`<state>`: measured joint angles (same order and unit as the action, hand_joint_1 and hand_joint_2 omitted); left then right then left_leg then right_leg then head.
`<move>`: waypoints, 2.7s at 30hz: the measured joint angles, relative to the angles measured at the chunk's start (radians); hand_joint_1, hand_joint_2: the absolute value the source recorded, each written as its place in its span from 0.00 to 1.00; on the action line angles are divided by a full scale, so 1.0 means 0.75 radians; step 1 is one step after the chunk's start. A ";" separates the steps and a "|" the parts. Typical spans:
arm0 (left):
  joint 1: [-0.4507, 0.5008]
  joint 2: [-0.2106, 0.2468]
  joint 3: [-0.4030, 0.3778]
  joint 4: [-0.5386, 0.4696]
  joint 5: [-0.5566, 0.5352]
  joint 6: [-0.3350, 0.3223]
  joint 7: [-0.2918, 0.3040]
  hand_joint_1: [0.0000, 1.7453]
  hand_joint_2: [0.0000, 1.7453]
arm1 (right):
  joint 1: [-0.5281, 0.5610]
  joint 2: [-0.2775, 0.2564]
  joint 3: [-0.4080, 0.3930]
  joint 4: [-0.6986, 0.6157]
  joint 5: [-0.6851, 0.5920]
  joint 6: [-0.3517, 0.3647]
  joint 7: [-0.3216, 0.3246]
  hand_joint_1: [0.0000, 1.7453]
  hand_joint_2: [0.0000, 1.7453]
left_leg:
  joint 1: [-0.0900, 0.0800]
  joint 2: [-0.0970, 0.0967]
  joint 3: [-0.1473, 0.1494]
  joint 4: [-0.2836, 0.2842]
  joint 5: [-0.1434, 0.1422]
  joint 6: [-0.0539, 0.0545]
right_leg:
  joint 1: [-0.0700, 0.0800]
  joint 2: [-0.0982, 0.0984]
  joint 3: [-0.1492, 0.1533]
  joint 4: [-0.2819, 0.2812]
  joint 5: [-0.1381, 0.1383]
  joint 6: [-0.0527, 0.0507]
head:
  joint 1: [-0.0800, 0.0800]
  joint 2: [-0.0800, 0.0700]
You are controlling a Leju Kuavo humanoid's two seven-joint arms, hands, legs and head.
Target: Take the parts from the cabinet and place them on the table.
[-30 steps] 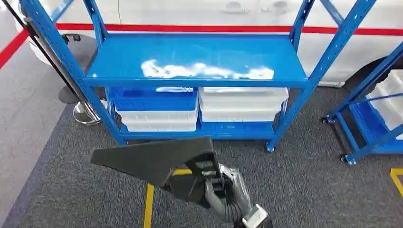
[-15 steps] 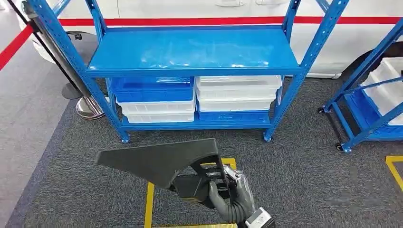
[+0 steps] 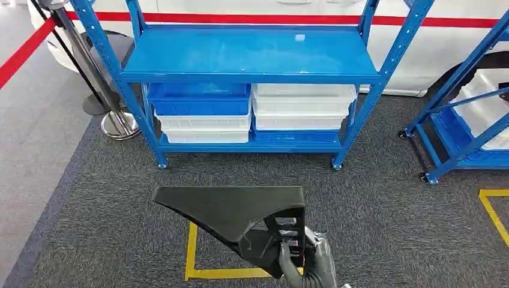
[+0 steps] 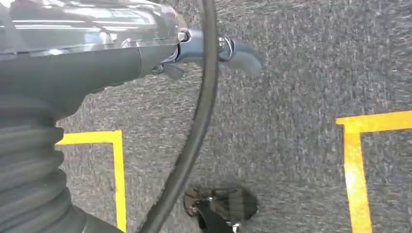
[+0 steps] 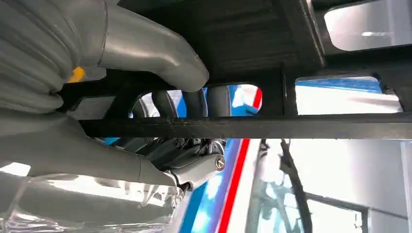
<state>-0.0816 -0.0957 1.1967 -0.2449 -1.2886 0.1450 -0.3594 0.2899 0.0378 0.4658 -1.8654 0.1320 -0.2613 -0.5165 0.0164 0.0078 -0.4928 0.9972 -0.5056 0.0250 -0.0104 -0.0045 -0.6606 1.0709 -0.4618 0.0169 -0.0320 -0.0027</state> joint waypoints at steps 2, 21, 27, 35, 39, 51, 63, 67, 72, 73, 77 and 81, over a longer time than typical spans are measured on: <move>0.000 0.000 -0.003 0.000 -0.002 0.000 -0.001 0.00 1.00 | 0.027 -0.010 0.000 -0.013 -0.005 -0.017 -0.004 1.00 1.00 | -0.003 0.003 -0.036 0.001 0.027 0.008 | 0.000 0.002 -0.056 0.189 -0.160 0.009 | -0.001 0.000; -0.002 0.002 -0.006 0.000 -0.002 0.004 0.001 0.00 1.00 | 0.080 -0.029 -0.004 -0.054 -0.024 -0.041 -0.012 1.00 1.00 | -0.016 0.005 -0.136 0.011 0.131 -0.052 | 0.009 0.002 0.243 -0.119 -0.077 -0.054 | -0.001 0.000; 0.007 0.015 0.010 0.001 0.044 0.047 0.022 0.00 1.00 | 0.315 0.041 -0.159 -0.137 -0.132 0.096 -0.191 1.00 1.00 | 0.008 -0.087 -0.021 0.037 0.009 -0.066 | 0.003 0.050 0.163 -0.080 -0.034 -0.067 | -0.001 0.000; 0.007 0.017 0.028 0.001 0.038 0.051 0.041 0.00 1.00 | 0.397 0.293 -0.508 -0.203 -0.152 0.508 -0.239 1.00 1.00 | 0.011 -0.013 -0.011 -0.013 0.023 -0.016 | 0.004 0.031 0.038 0.118 -0.134 -0.005 | 0.000 0.000; 0.008 0.017 0.028 0.001 0.020 0.049 0.044 0.00 1.00 | 0.413 0.343 -0.584 -0.203 -0.142 0.523 -0.239 1.00 1.00 | 0.009 0.062 -0.020 -0.010 0.024 -0.015 | -0.009 0.014 -0.028 0.281 -0.161 0.011 | -0.001 0.000; 0.004 -0.001 0.028 0.005 0.031 0.042 0.036 0.00 1.00 | 0.424 0.407 -0.638 -0.230 -0.125 0.477 -0.240 1.00 1.00 | 0.005 0.005 -0.128 0.298 -0.178 -0.077 | 0.002 0.002 0.136 -0.081 -0.016 -0.075 | -0.001 0.000; 0.006 -0.006 0.029 0.006 0.031 0.032 0.036 0.00 1.00 | 0.426 0.415 -0.637 -0.228 -0.113 0.467 -0.240 1.00 1.00 | 0.016 -0.060 -0.032 0.012 0.016 -0.026 | -0.002 0.168 0.096 -0.042 -0.010 -0.019 | -0.001 0.000; 0.015 -0.006 0.032 0.006 0.050 0.030 0.048 0.00 1.00 | 0.410 0.415 -0.630 -0.226 -0.052 0.419 -0.239 1.00 1.00 | 0.004 0.007 -0.032 0.008 0.018 -0.011 | 0.000 0.021 -0.038 0.231 -0.164 -0.002 | -0.001 0.000; 0.012 -0.006 0.044 0.006 0.058 0.023 0.056 0.00 1.00 | 0.409 0.415 -0.605 -0.224 -0.033 0.392 -0.239 1.00 1.00 | 0.002 0.099 -0.022 0.010 0.008 -0.019 | -0.001 -0.037 0.088 0.023 -0.012 -0.011 | -0.001 0.000; 0.012 -0.007 0.047 0.006 0.058 0.021 0.054 0.00 1.00 | 0.407 0.415 -0.605 -0.224 -0.037 0.392 -0.239 1.00 1.00 | 0.000 0.111 -0.017 0.010 0.005 -0.023 | 0.014 -0.115 0.126 -0.055 -0.025 -0.025 | -0.001 0.000; 0.008 -0.009 0.055 0.006 0.058 0.020 0.051 0.00 1.00 | 0.404 0.415 -0.606 -0.224 -0.046 0.394 -0.239 1.00 1.00 | -0.010 0.172 -0.004 0.003 0.000 -0.050 | 0.031 -0.062 0.112 -0.068 -0.017 -0.052 | 0.000 0.000; 0.012 -0.010 0.059 0.006 0.052 0.020 0.046 0.00 1.00 | 0.392 0.421 -0.605 -0.225 -0.053 0.400 -0.240 1.00 1.00 | 0.000 0.008 -0.086 0.211 -0.146 -0.065 | 0.011 -0.004 0.122 -0.092 0.004 -0.081 | -0.001 0.000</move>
<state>-0.0728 -0.1030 1.2409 -0.2403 -1.2497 0.1602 -0.3246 0.5843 0.3533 0.0118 -2.0340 0.0920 0.0389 -0.6962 0.0161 0.0135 -0.5571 1.1551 -0.6148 -0.0235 -0.0024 -0.0072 -0.5692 1.0015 -0.4587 -0.0439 -0.0328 -0.0027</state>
